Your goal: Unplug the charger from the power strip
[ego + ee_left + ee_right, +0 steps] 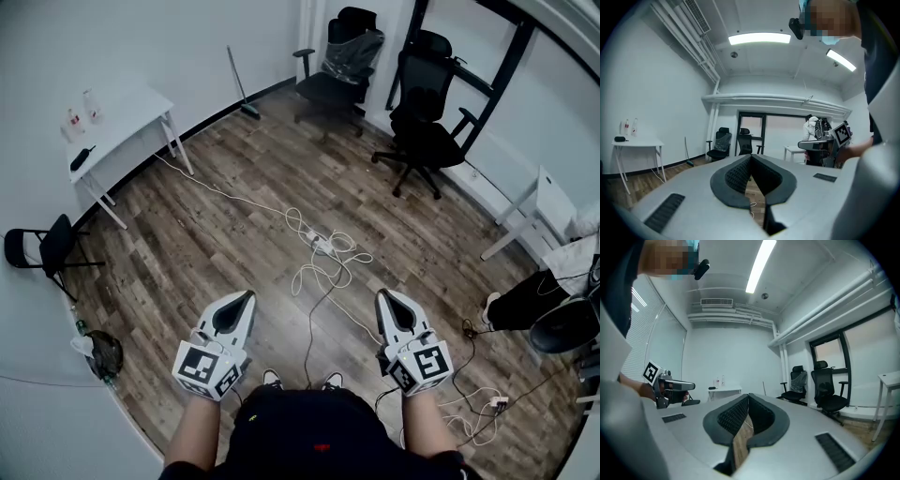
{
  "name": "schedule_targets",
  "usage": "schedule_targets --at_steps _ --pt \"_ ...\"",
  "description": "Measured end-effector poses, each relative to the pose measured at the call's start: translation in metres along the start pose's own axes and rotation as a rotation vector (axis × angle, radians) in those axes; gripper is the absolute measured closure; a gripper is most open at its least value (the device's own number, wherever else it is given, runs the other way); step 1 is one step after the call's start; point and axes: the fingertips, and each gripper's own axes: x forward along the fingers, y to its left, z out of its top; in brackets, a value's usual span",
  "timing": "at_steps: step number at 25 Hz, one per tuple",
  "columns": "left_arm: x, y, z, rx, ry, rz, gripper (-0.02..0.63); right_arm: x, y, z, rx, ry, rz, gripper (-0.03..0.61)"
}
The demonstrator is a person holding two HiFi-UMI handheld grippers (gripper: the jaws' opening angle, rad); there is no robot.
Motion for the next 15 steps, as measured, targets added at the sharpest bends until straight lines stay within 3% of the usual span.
schedule_targets --at_steps 3,15 --pt "0.001 0.000 -0.001 -0.003 0.003 -0.004 0.594 -0.001 0.001 0.002 0.031 -0.030 0.024 0.555" --pt "-0.005 0.011 -0.007 -0.019 0.002 -0.030 0.594 0.006 0.010 -0.007 -0.030 0.029 0.004 0.555"
